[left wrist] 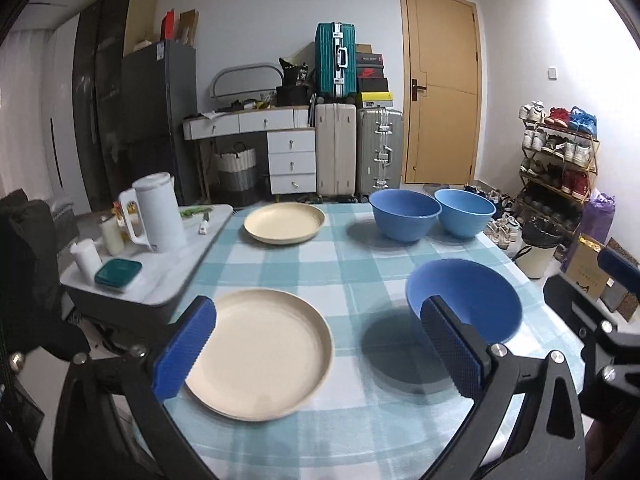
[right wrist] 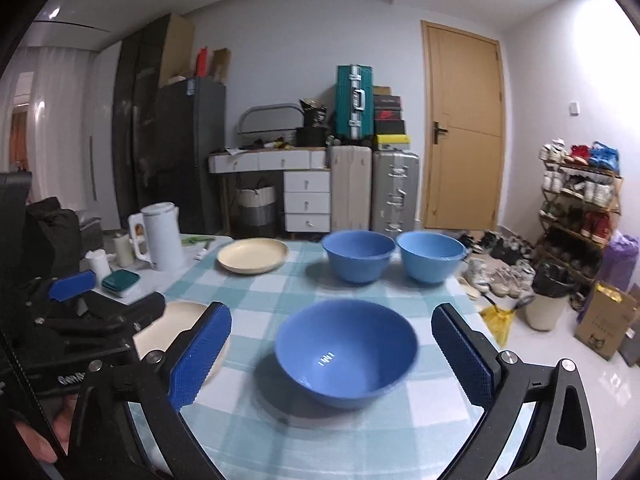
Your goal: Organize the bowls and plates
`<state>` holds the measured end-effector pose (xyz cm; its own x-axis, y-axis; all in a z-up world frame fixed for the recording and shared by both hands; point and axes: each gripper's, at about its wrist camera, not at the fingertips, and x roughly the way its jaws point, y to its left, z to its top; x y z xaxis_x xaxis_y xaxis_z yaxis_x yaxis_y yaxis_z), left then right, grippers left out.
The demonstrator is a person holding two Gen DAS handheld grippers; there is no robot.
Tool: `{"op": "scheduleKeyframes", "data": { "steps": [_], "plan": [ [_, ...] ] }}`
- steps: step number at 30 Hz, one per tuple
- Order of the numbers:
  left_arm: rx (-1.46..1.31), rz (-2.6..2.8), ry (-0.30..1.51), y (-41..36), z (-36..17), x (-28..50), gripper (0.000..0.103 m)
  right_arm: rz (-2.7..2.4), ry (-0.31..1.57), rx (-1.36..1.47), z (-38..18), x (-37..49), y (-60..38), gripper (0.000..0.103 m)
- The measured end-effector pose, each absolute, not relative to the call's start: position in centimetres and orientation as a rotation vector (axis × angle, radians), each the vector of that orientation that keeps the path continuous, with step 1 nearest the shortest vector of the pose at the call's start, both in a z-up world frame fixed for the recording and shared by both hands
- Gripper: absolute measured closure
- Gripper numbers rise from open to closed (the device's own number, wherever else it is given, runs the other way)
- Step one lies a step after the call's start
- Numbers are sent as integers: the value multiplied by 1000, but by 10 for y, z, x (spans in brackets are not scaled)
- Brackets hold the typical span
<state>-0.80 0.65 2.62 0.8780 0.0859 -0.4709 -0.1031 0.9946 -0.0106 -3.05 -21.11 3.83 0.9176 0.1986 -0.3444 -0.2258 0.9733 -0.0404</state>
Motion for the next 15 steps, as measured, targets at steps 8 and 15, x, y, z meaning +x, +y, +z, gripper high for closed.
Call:
{"op": "scheduleKeyframes", "data": {
  "steps": [8,15],
  "plan": [
    [-14,75,536,-11,14,-7,0,190,394,-11,22,-28,-232,1],
    [-17,73,544,-14,14,-8,0,178,397,-15,22,-21,-226,1]
  ]
}}
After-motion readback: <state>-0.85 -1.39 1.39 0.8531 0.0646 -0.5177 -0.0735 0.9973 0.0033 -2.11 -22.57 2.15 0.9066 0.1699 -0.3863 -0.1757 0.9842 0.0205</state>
